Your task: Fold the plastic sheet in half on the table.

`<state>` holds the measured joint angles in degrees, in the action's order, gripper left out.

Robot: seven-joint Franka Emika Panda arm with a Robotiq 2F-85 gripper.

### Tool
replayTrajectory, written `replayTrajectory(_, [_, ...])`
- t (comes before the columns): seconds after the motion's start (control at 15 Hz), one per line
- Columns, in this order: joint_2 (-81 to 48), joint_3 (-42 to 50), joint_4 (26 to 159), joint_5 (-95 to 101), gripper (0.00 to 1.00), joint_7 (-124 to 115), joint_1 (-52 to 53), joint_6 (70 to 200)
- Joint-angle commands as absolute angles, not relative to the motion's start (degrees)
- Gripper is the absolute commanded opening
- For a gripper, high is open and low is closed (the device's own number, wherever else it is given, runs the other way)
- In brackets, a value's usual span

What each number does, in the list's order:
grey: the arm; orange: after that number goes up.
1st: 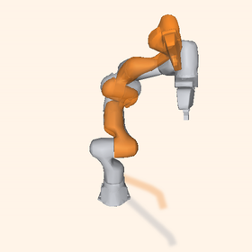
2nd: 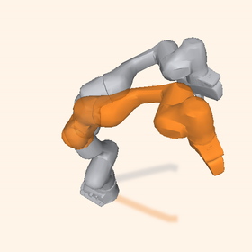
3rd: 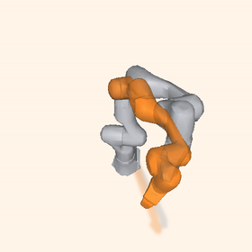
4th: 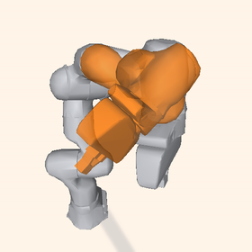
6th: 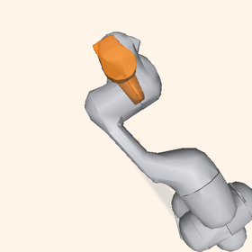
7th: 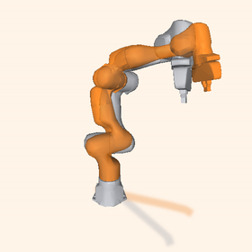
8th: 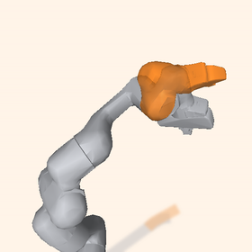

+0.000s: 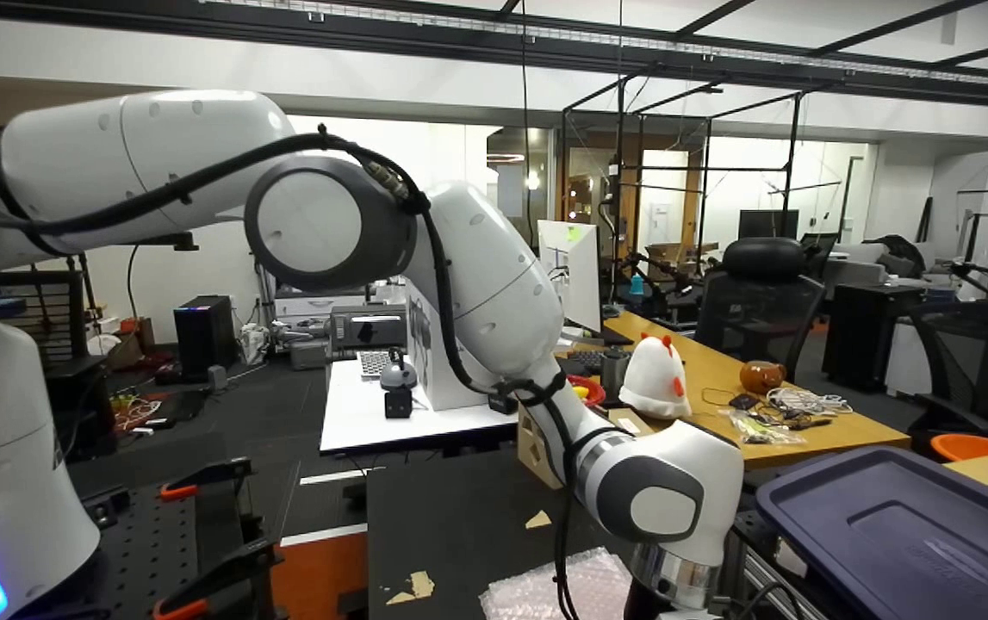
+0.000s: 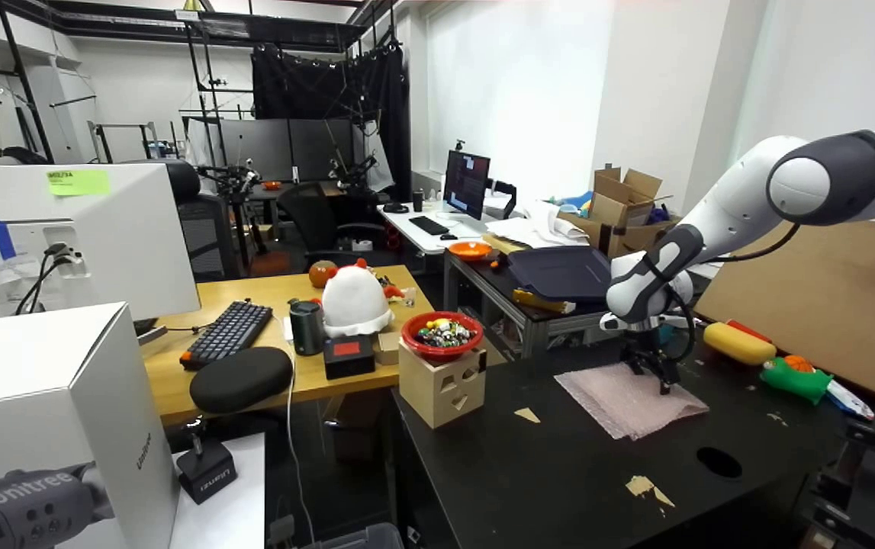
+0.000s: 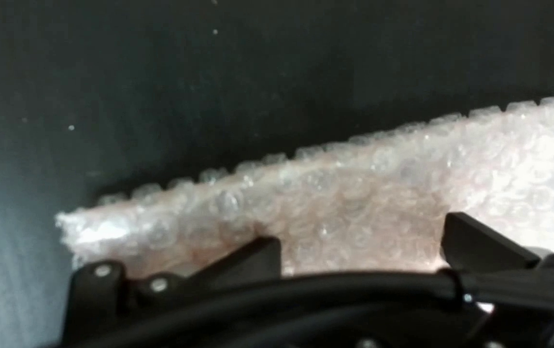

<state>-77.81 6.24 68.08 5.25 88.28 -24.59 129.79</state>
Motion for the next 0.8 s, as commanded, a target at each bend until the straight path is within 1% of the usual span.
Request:
replayTrajectory(0.0, [-73.22, 8.47, 77.14, 6.49, 1.0, 85.44, -22.75, 130.82])
replayTrajectory(0.13, [-70.27, 9.38, 80.68, 5.99, 1.0, 84.12, -22.28, 130.5])
replayTrajectory(0.33, [-65.19, 9.16, 86.58, 4.34, 1.0, 82.25, -22.8, 133.32])
replayTrajectory(0.73, [-53.98, 6.78, 97.61, 3.21, 1.0, 79.01, -26.03, 142.46])
